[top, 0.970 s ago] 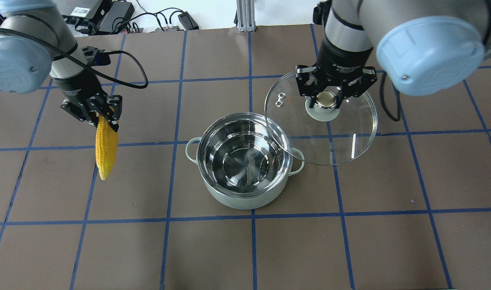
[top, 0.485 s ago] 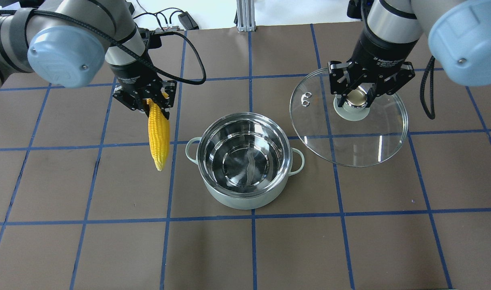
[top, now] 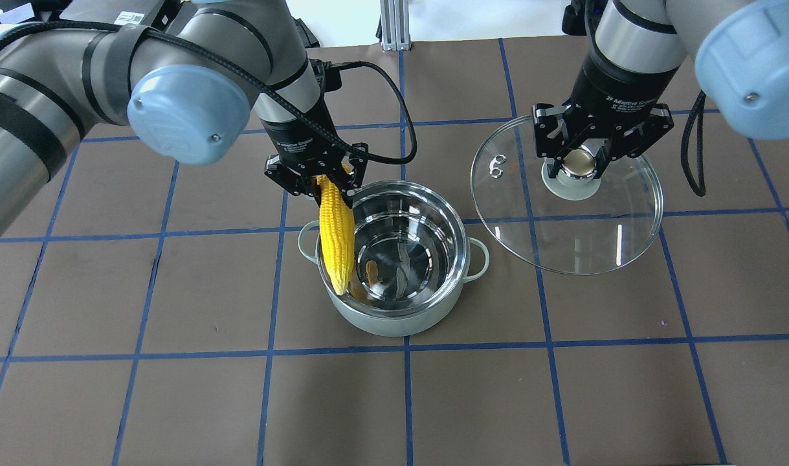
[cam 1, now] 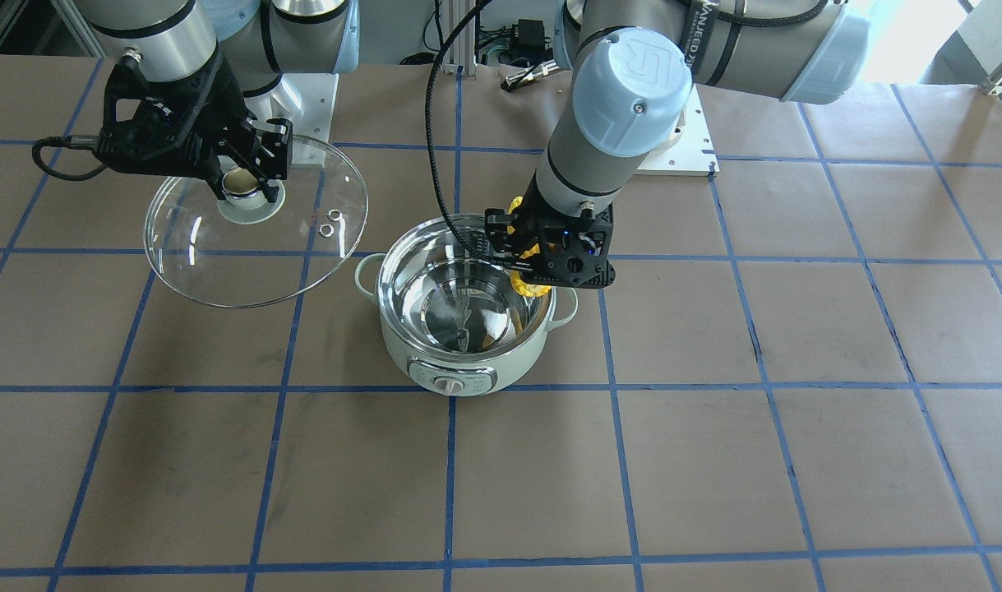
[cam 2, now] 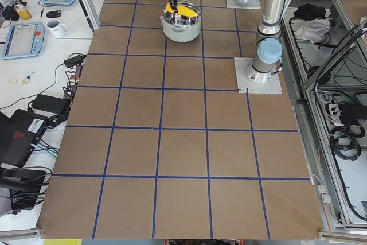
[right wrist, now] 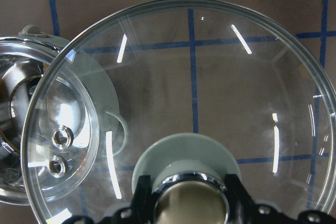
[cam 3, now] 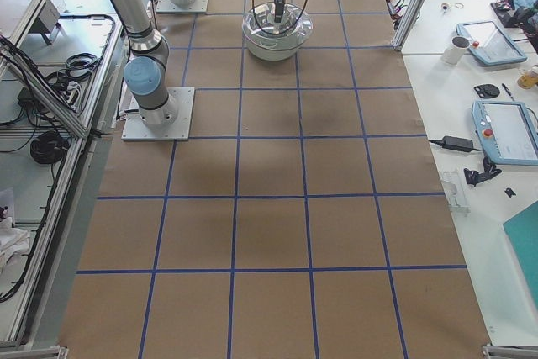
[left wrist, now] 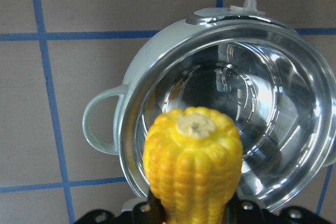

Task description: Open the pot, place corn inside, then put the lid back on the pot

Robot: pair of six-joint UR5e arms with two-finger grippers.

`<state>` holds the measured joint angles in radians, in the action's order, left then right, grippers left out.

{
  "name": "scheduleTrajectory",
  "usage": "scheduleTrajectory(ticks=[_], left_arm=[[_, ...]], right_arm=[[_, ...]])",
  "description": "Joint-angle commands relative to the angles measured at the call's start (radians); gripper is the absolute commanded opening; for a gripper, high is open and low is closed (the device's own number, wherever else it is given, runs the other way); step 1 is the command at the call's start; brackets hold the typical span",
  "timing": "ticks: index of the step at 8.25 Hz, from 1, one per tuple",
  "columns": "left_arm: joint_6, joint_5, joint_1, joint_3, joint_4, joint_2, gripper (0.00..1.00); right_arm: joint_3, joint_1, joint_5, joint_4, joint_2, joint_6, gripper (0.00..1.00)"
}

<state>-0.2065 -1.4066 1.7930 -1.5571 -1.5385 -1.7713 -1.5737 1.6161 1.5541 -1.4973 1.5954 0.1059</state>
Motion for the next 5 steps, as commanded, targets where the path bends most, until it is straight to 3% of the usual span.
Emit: scheduleTrajectory(ticks=[1, 5], left_arm=[[-0.01, 0.015, 0.051, 0.0, 0.047, -0.04, 0.0], [0.006, 0.067, 0.077, -0.008, 0.07, -0.123, 0.0]], right_arm=[[0.0, 0.001, 0.001, 0.003, 0.003, 0.0, 0.0], [0.0, 0.001, -0.002, 0.003, 0.003, 0.0, 0.0]])
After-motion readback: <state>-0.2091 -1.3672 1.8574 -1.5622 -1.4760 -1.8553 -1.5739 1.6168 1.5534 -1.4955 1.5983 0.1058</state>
